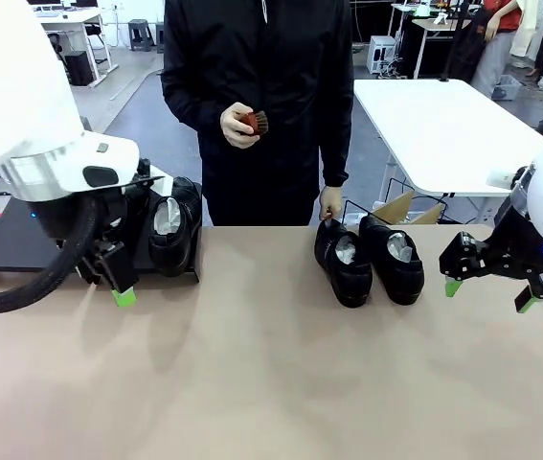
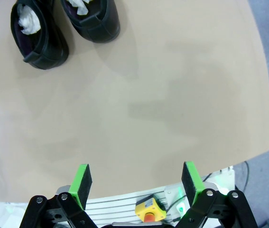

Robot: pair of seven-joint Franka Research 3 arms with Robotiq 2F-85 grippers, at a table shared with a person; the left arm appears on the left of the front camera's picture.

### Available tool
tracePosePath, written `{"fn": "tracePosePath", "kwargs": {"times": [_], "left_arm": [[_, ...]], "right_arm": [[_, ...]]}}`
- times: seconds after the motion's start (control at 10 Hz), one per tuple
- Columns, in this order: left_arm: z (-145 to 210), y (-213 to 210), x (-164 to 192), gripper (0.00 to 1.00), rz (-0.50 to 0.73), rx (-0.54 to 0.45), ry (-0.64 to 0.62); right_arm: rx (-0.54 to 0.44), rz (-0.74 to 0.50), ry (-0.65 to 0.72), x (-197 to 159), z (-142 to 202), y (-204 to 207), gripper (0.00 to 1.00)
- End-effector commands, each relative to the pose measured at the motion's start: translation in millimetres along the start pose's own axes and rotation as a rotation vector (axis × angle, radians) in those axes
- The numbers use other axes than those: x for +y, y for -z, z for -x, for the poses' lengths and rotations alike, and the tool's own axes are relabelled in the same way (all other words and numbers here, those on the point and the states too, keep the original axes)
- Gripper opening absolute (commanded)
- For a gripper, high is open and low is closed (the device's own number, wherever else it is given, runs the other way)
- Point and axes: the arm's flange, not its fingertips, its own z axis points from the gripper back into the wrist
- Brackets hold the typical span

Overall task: Organize the shoes by placing them on the stand.
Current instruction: Pick up one Shoe and place it in the middle of the table.

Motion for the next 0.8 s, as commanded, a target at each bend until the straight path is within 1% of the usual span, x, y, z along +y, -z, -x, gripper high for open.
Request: {"fn": "tracePosePath", "kwargs": {"times": [0.0,0.1,0.2,0.3,0.4,0.5,0.6,0.7], "left_arm": [[-20.1,18.5,8.9,1.0,0.017,0.008,-0.12],[-26.2,28.6,17.7,1.0,0.02,0.002,-0.24],[-6.8,11.6,4.1,1.0,0.008,0.013,-0.036],[-6.8,11.6,4.1,1.0,0.008,0.013,-0.036],[-6.8,11.6,4.1,1.0,0.008,0.013,-0.036],[-6.8,11.6,4.1,1.0,0.008,0.013,-0.036],[-6.8,11.6,4.1,1.0,0.008,0.013,-0.036],[-6.8,11.6,4.1,1.0,0.008,0.013,-0.036]], "right_arm": [[0.0,0.0,0.0,0.0,0.0,0.0,1.0],[0.009,-0.024,-0.057,6.5,1.4,-1.8,1.0],[-0.034,-0.073,-0.114,22.6,0.9,-18.4,1.0],[-0.084,-0.108,-0.182,41.1,-9.5,-37.9,1.0],[-0.09,-0.137,-0.236,66.1,-26.9,-48.4,1.0],[-0.073,-0.13,-0.291,100.2,-49.5,-47.6,1.0],[-0.06,-0.11,-0.318,129.6,-66.6,-38.8,1.0],[-0.106,-0.099,-0.213,71.2,-15.5,-55.4,1.0]]}}
